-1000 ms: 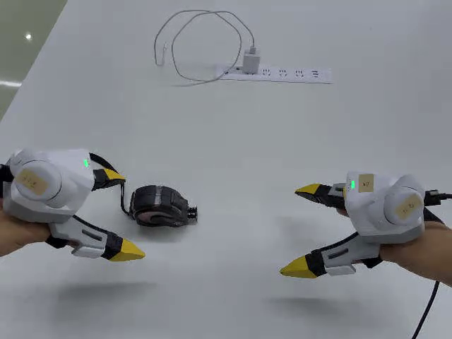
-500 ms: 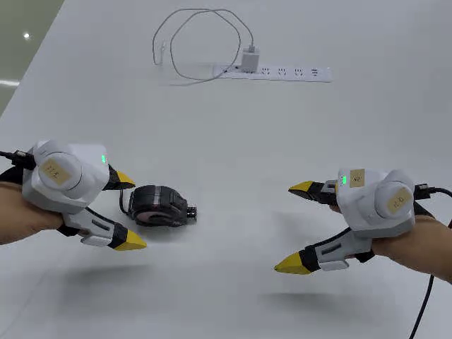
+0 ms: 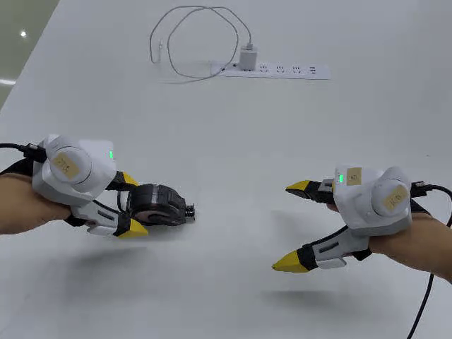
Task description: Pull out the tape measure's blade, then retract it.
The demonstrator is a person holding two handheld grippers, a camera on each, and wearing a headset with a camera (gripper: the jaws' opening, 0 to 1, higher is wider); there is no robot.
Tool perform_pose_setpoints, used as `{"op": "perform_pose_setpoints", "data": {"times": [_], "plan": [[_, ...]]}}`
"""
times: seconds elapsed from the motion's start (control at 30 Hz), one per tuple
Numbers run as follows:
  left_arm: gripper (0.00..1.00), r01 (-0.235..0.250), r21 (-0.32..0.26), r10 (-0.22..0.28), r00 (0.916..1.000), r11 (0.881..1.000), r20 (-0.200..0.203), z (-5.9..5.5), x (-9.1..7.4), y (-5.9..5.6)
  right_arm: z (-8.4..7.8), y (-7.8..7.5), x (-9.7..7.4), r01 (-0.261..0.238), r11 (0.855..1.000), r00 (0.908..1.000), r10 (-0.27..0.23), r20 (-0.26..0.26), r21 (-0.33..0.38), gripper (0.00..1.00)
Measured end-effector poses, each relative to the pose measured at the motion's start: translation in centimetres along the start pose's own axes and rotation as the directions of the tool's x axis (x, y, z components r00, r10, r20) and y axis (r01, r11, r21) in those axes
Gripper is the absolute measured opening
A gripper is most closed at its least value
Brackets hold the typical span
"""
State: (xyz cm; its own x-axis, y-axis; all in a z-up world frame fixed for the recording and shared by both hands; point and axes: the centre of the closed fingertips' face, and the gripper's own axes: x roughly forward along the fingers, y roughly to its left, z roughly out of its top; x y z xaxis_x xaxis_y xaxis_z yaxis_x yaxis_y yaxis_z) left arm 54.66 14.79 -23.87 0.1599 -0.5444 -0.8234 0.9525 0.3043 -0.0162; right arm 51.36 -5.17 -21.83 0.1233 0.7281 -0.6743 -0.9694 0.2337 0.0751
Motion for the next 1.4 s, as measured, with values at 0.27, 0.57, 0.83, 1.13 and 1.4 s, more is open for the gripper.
{"op": "perform_pose_setpoints", "data": {"times": [0.27, 0.57, 0.83, 1.13, 1.4], "plan": [[0.37, -0.004, 0.006, 0.004, 0.9999, 1.0, -0.01, -0.1, 0.2, 0.2, 0.0, 0.1, 0.2, -0.006, 1.0, 1.0, 0.006, -0.001, -0.001, 0.8], [0.34, -0.006, 0.014, 0.006, 0.9999, 1.0, -0.015, -0.1, 0.5, 0.4, 0.0, 0.1, 0.2, -0.006, 1.0, 1.0, 0.006, -0.002, -0.002, 0.79], [0.29, 0.012, 0.034, -0.011, 0.9997, 0.999, -0.02, -0.2, 0.8, 0.1, -0.1, 0.0, 0.4, -0.005, 1.0, 1.0, 0.005, 0.0, -0.005, 0.75], [0.29, 0.023, 0.057, -0.021, 0.9993, 0.998, -0.03, -0.3, 0.9, 0.2, 0.3, -0.3, 0.7, 0.003, 1.0, 0.9999, -0.003, 0.011, -0.011, 0.72], [0.28, 0.025, 0.071, -0.023, 0.9992, 0.997, -0.032, -0.3, 0.9, 0.3, 1.1, -0.9, 1.4, 0.006, 1.0, 0.9994, -0.005, 0.033, -0.025, 0.67]]}}
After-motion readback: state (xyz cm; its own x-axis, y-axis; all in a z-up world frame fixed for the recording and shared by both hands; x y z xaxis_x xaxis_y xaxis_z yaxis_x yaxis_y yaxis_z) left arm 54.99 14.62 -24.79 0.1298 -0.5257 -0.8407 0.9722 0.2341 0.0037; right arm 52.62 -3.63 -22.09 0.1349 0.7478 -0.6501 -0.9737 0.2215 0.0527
